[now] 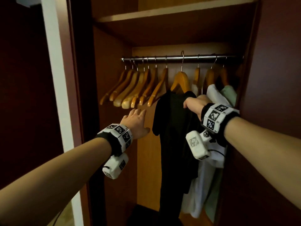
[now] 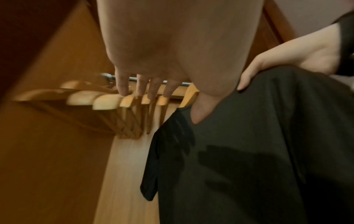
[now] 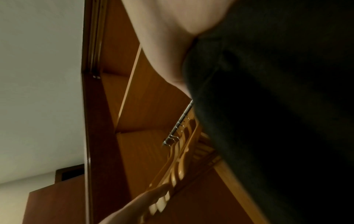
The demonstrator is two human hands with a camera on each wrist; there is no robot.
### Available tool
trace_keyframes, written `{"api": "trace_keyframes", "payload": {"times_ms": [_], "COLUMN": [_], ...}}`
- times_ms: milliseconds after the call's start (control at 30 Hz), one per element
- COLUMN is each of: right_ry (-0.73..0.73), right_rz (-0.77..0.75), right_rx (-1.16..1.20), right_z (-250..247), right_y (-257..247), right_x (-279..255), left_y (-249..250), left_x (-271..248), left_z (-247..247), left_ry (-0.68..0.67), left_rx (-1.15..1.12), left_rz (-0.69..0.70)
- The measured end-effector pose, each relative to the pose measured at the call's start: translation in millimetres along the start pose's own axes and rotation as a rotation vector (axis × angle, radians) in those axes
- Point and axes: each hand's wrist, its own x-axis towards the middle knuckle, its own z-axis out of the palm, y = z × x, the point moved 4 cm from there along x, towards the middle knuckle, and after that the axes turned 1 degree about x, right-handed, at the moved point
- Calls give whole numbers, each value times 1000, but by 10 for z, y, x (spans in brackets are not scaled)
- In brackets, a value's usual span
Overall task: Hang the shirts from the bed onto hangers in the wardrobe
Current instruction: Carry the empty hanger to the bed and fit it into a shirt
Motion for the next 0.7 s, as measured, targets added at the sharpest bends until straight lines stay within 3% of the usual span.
{"api": "trace_keyframes", "payload": {"times_ms": [267, 533, 700], "right_ry": [110, 100, 174], "right_rz": [55, 122, 135], "right_rx": [-53, 3, -135], "right_z": [21, 229, 256], "right_y": [-254, -196, -245], "right_x": [701, 885, 810], "left_y": [174, 245, 228], "left_x": [964, 1557, 1618], "left_z": [-454, -277, -209], "left_ry": [247, 192, 209], "left_rx": [-70, -196, -206], "left_rz": [118, 216, 364]}}
